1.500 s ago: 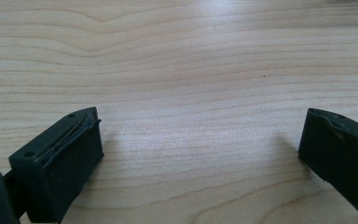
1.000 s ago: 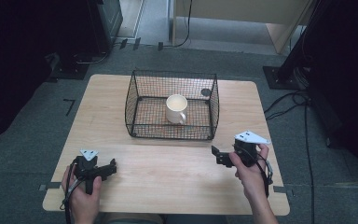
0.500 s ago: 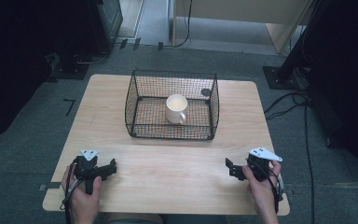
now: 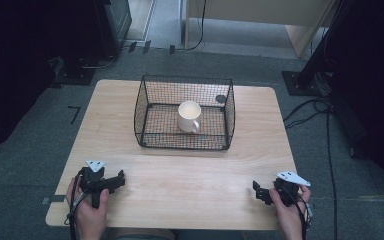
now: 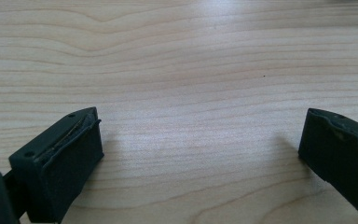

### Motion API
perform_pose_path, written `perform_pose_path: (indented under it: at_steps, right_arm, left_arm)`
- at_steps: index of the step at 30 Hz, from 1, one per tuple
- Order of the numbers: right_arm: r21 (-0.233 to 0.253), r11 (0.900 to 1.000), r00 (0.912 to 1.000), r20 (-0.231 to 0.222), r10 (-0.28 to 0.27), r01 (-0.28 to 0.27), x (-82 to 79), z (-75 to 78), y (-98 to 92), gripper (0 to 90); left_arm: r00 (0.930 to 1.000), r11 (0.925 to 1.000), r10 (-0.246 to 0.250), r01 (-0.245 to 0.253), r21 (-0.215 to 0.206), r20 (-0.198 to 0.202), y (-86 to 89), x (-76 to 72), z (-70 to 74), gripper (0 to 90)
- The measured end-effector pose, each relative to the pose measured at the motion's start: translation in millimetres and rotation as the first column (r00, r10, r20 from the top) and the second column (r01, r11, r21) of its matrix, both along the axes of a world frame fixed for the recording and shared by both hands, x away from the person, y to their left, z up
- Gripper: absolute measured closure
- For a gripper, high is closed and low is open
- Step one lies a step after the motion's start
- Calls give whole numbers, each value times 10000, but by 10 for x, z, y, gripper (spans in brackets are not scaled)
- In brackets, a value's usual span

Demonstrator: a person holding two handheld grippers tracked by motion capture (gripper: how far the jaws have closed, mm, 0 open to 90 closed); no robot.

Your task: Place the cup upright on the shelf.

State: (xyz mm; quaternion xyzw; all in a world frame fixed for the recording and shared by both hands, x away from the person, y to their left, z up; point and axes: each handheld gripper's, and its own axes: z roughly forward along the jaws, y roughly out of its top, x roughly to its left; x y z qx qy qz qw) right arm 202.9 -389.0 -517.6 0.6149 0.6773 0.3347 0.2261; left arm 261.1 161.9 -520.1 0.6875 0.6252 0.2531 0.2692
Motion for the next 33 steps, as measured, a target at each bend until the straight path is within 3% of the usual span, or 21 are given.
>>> perform_pose_path:
  at_steps: [8,11,16,33]
  right_arm:
    - [-337,9981,9985,-172,-513,507,-170,-91,-173,0]
    - [-829,9945,9975,-249,-661,638,-193,-100,-221,0]
    - [-823,9956,9988,-188,-459,442,-214,-107,-267,0]
    - [-802,9956,9986,-163,-503,488,-221,-109,-263,0]
  left_arm:
    - [10000,10000,-5,5,6,-7,1,0,0,0]
    - [10000,10000,-5,5,6,-6,0,0,0,0]
    - [10000,10000,-3,3,5,-3,0,0,0,0]
    - [10000,10000,2,-2,-3,-5,0,0,1,0]
